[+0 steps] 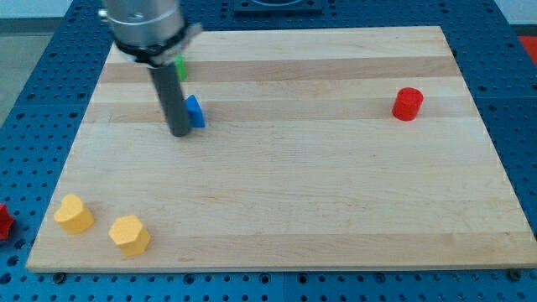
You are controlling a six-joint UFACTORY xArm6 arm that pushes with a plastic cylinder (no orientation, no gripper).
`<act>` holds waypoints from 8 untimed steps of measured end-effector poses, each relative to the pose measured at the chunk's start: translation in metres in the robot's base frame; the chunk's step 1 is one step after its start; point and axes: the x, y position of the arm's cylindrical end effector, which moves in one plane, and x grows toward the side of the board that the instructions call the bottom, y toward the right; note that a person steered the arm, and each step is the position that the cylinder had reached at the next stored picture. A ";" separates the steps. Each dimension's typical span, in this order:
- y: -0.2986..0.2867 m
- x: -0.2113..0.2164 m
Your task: Push the blue triangle to left of the green circle
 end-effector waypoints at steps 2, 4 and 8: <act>-0.042 0.014; 0.024 0.010; 0.015 -0.045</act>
